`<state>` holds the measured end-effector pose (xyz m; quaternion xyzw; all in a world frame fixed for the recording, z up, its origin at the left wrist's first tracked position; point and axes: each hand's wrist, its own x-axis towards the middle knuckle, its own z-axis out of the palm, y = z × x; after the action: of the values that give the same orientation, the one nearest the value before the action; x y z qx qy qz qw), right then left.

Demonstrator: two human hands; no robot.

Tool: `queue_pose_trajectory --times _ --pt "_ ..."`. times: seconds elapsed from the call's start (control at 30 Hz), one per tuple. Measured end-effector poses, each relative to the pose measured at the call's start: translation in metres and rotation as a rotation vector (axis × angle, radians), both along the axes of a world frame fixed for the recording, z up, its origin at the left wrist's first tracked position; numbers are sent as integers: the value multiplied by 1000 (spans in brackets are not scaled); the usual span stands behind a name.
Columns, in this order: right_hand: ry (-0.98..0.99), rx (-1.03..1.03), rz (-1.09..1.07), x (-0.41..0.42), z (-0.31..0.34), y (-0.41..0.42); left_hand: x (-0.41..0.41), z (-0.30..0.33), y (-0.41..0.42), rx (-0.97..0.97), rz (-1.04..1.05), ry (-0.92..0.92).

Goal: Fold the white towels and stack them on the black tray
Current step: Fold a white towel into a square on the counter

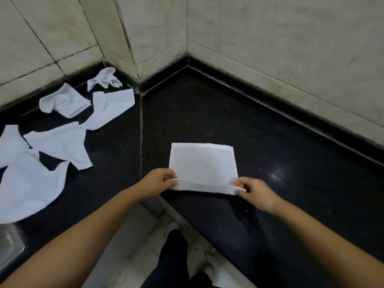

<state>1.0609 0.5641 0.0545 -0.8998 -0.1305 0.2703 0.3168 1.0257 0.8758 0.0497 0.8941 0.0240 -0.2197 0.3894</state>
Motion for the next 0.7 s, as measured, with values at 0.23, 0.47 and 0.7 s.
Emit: queue_pose_trajectory --times 0.23,0.47,0.7 --pt "-93 44 -195 39 14 13 36 9 7 26 120 -106" --pt "-104 -76 -402 103 -5 56 103 -21 10 210 251 -136" --pt "-337 -457 -276 104 -27 78 91 -47 10 348 345 -284"
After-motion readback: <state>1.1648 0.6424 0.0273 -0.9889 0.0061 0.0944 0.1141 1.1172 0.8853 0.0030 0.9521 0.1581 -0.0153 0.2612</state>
